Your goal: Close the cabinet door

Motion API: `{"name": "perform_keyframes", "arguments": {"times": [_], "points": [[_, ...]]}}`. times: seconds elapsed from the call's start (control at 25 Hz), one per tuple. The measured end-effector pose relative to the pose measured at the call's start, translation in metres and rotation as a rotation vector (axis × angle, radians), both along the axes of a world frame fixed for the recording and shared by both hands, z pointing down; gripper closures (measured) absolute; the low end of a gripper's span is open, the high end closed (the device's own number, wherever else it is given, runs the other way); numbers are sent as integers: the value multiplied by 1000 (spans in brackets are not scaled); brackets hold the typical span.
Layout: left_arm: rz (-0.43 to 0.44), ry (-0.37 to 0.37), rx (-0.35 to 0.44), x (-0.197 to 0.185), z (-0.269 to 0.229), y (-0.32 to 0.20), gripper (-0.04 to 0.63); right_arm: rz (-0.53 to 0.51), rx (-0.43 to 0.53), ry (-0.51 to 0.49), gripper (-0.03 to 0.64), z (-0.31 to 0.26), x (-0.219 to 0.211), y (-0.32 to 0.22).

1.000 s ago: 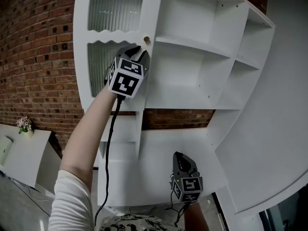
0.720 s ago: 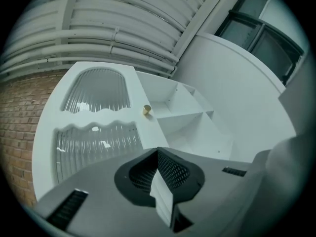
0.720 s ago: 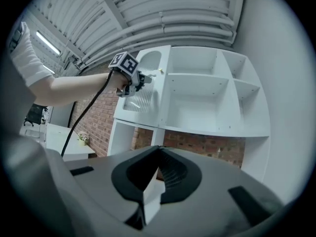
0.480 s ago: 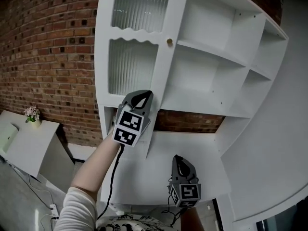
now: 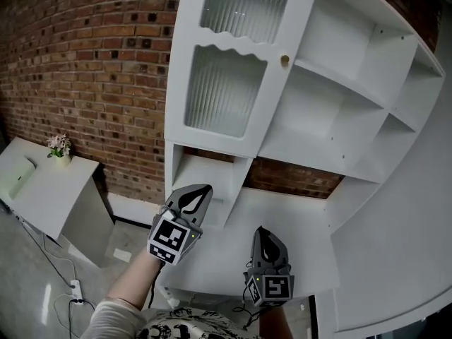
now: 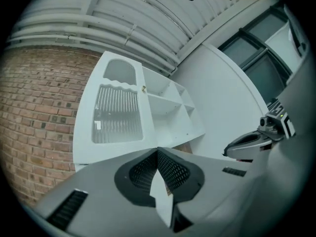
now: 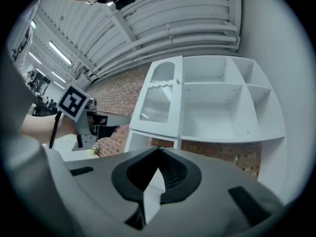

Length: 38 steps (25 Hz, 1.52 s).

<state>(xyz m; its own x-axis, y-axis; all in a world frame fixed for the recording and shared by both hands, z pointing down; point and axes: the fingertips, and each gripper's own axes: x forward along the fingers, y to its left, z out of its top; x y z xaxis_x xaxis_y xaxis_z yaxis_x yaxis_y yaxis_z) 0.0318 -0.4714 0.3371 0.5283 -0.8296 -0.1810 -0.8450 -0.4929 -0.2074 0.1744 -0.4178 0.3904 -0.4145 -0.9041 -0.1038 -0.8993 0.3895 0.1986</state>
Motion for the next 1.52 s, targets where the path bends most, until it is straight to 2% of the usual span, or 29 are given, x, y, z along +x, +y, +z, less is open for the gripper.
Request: {"name": "perform_keyframes", "arguments": {"times": [0.2,0.36,0.48,0.68,0.88,1.16,1.32,1.52], "points": [[23,59,-58,-8,33,38,584,-61,-24,19,614,13,-31,4],[59,89,-154,-23,58,63,584,-107,-39,-16,614,14,-46,6],[50,76,-160,-36,67,75,584,-137,-57,-33,614,16,-56,8],[25,90,-202,-52,81,82,584,-172,-80,2,614,27,-73,11],[31,118,-189,-55,79,86,584,-200,-96,-8,615,32,-81,15],[4,60,-195,-56,84,85,584,-214,-112,0,615,37,-84,15],[11,66,-153,-55,76,84,584,-215,-111,5,615,39,-83,14],[12,64,-181,-55,79,83,584,-222,-120,-2,615,39,-83,15]]}}
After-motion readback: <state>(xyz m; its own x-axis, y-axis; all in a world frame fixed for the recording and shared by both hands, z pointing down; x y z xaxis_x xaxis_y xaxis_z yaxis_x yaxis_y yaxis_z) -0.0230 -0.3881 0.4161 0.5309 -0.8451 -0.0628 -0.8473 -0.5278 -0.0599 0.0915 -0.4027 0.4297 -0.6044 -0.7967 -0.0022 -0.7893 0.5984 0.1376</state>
